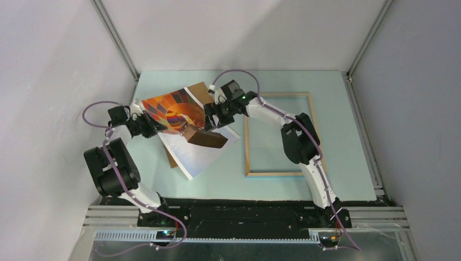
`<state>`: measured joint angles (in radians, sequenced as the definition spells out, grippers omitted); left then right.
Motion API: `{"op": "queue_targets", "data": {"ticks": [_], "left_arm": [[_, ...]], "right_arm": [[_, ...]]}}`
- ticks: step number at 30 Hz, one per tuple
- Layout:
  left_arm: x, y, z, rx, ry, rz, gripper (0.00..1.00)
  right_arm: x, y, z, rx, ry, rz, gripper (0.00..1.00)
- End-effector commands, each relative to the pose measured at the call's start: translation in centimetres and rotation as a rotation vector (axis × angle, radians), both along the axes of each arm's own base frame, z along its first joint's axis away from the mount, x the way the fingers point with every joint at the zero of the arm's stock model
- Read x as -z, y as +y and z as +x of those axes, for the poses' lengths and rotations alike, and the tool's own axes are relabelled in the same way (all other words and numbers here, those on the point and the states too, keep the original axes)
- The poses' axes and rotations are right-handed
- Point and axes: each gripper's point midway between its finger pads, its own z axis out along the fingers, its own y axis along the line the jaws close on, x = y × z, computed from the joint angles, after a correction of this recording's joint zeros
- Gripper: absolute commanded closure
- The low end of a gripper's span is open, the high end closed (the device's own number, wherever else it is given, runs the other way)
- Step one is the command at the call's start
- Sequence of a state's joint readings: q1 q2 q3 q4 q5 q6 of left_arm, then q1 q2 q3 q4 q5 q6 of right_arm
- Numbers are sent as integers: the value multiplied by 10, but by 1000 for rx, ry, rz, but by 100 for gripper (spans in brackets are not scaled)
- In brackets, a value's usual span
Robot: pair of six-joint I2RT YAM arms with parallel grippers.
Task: Put the photo into the frame
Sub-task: Pick up the photo at the center of the board.
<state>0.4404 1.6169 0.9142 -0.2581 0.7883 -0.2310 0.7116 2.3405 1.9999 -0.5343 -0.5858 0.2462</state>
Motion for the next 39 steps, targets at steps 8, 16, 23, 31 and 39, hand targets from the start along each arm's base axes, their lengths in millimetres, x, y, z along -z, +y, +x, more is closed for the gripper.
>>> {"op": "queue_targets", "data": {"ticks": [8, 16, 23, 31, 39], "left_arm": [[-107, -30, -13, 219, -314, 51, 100], [-166, -43, -19, 110, -366, 83, 100], [-232, -58, -16, -70, -414, 77, 100], [-275, -72, -19, -284, -406, 61, 100], [-271, -111, -10, -277, -333, 40, 100]], "right_arm": [[-124, -57, 25, 40, -319, 117, 1], [-164, -52, -3, -6, -429, 141, 0], [-207, -40, -28, 32, -544, 131, 1], [-257, -30, -58, 21, -610, 165, 2], [-259, -19, -69, 4, -692, 96, 4]]}}
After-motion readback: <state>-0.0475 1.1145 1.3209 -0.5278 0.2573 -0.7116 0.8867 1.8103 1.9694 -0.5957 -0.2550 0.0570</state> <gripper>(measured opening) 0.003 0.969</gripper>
